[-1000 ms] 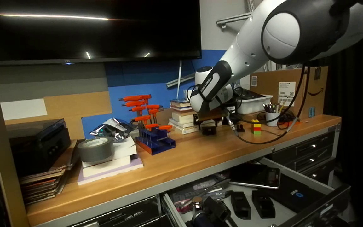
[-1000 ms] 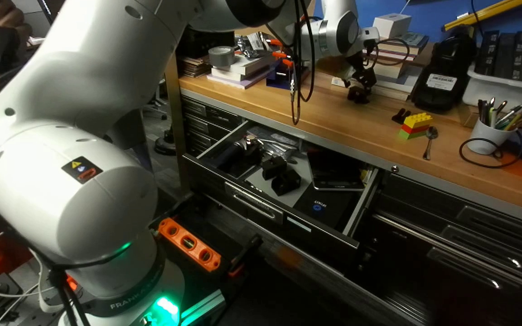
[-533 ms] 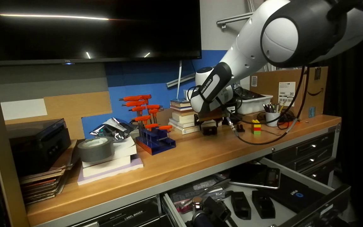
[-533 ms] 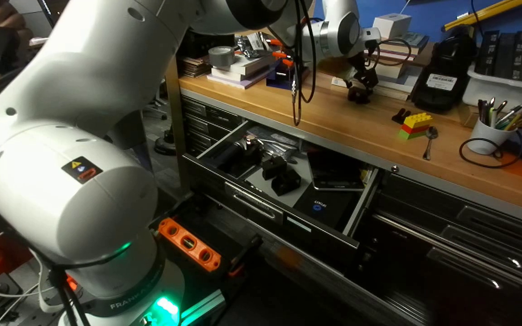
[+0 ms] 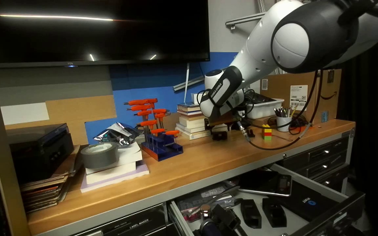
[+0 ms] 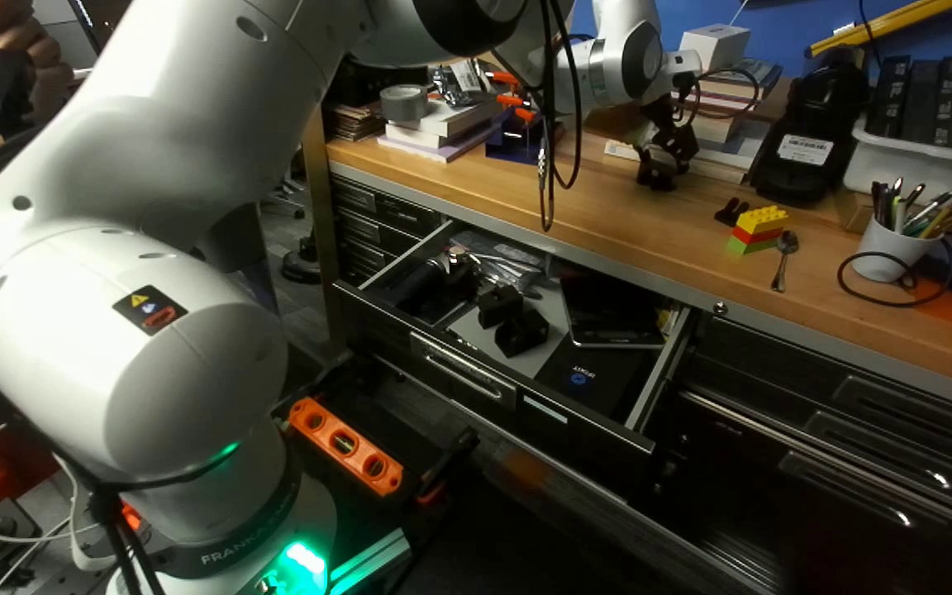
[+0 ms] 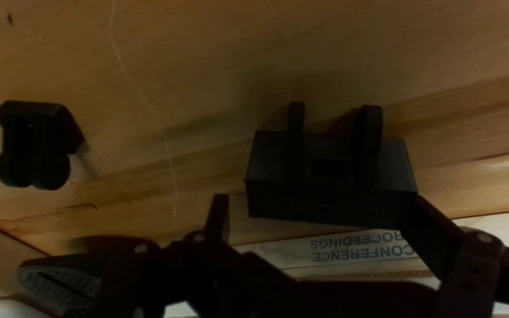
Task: Put the three black objects in the open drawer then close the drawer
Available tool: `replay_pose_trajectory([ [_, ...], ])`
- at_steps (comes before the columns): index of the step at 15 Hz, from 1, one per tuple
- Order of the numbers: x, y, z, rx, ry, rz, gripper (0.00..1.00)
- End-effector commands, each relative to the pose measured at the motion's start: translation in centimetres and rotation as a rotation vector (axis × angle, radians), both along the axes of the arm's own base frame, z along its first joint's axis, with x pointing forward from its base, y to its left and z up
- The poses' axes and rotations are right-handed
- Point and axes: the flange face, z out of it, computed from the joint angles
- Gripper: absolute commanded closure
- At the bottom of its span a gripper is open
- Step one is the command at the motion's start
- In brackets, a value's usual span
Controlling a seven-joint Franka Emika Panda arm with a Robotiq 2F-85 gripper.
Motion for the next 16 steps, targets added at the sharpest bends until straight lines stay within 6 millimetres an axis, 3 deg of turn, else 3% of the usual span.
replay_pose_trajectory([
  [1,0.68,0.21,0.49,-0.015,0.001,-0.008,0.00],
  [16,0.45,0.80,0.24,0.014,0.073,-0.019,0.00],
])
